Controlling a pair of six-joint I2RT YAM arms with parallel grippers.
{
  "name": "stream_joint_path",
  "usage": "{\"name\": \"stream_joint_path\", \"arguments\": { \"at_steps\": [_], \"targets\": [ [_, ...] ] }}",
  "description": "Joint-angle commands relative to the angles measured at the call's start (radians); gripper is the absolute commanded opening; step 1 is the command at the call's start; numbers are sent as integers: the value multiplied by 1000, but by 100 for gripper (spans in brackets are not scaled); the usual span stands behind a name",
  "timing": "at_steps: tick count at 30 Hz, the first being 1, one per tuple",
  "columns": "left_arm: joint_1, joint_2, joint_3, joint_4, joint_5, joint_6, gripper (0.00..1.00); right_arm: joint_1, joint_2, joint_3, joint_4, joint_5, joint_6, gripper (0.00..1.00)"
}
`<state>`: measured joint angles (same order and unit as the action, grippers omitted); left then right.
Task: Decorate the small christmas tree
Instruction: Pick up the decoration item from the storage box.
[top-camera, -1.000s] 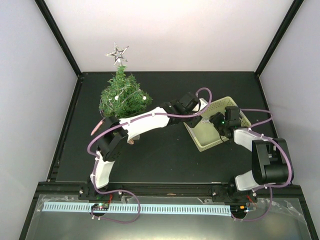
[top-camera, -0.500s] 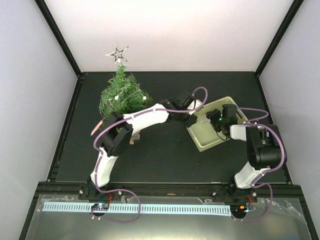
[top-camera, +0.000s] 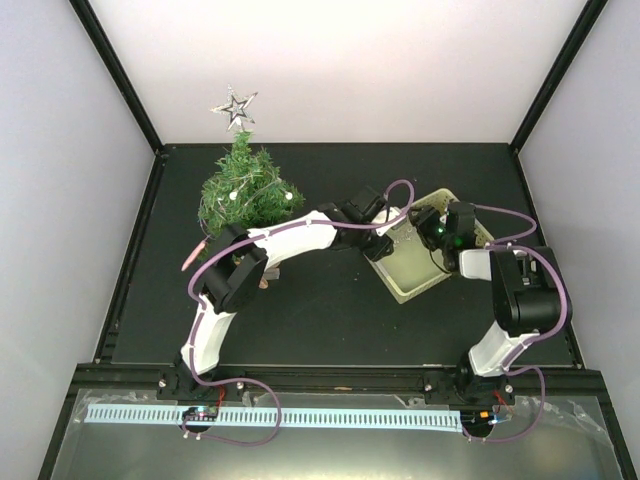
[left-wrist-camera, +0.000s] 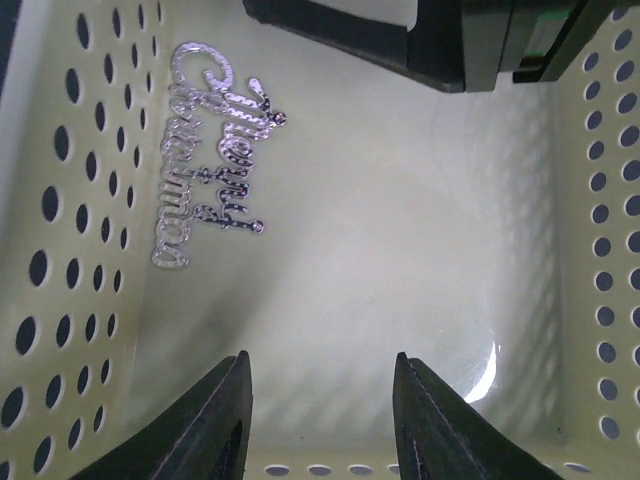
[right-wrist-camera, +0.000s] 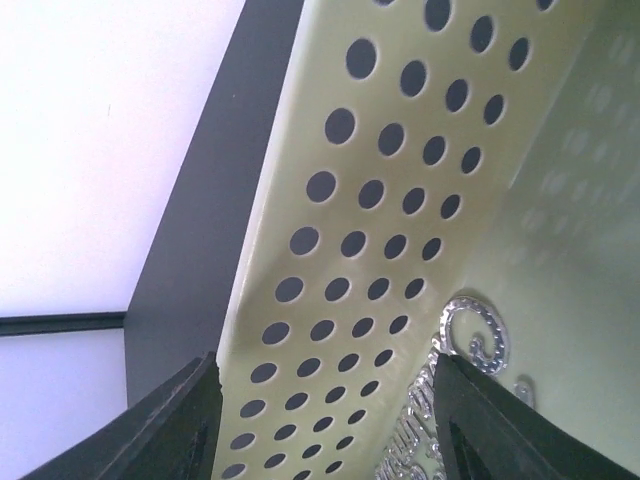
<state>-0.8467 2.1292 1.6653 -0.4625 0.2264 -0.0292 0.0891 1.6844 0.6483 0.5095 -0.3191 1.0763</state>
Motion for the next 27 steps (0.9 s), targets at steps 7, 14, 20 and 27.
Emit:
{"name": "stream_joint_path", "arguments": {
  "at_steps": [7, 14, 20, 27],
  "targets": [
    [0, -88, 32, 14, -119, 23, 51, -7, -136, 10, -270, 71, -98, 60],
    [3, -84, 69, 35, -185, 38, 60, -33, -106, 15, -351, 79, -136, 60],
    [31, -24, 89, 22, -173, 21, 59, -36, -109, 40, -396, 66, -195, 59],
    [38, 32, 106, -45, -7, 12, 46, -26, -79, 29, -347, -7, -196, 59]
  ]
}}
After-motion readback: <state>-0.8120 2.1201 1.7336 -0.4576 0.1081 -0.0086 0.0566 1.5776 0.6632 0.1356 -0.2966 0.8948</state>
